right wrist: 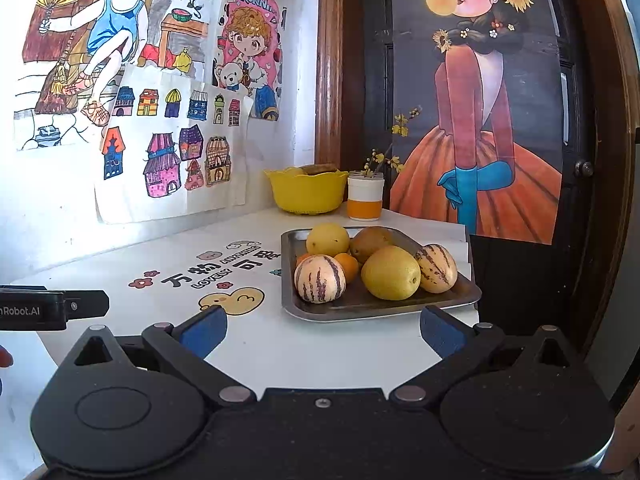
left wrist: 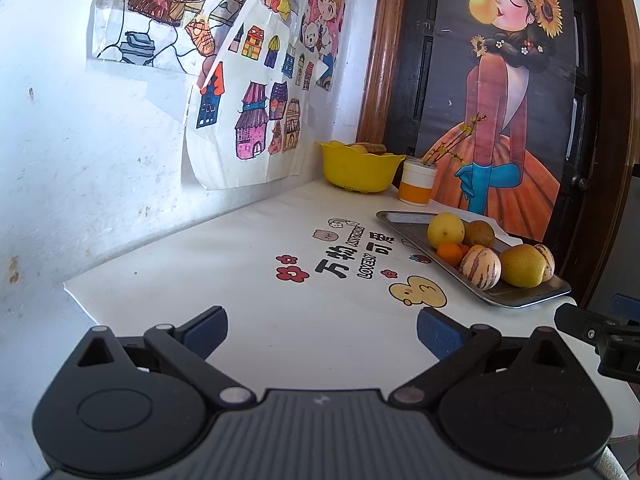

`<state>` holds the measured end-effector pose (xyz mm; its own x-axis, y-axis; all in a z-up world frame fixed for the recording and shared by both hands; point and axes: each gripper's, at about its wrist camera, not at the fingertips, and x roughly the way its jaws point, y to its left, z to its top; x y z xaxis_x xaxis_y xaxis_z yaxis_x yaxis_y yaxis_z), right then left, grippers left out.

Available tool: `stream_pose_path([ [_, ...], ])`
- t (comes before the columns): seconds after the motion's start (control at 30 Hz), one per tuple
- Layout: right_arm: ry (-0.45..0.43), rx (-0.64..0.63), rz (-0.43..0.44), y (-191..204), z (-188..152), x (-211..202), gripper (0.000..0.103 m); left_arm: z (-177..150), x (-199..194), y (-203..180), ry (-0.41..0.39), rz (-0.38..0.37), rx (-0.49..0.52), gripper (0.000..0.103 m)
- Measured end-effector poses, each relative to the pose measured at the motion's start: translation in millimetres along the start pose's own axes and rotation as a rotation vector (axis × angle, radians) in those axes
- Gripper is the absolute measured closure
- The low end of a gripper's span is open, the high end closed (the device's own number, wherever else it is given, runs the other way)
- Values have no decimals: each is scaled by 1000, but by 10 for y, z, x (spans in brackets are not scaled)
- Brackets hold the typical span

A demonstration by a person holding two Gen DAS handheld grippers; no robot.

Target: Organize fruits

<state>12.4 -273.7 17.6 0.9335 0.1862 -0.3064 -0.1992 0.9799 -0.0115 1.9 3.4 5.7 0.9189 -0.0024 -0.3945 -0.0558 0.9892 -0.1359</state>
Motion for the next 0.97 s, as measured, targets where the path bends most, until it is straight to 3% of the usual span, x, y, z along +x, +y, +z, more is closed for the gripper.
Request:
stream_pose_path([
  [0.97, 4, -2, 4, 30, -11, -2, 1, -16, -99, -29, -3, -23, -53, 1],
])
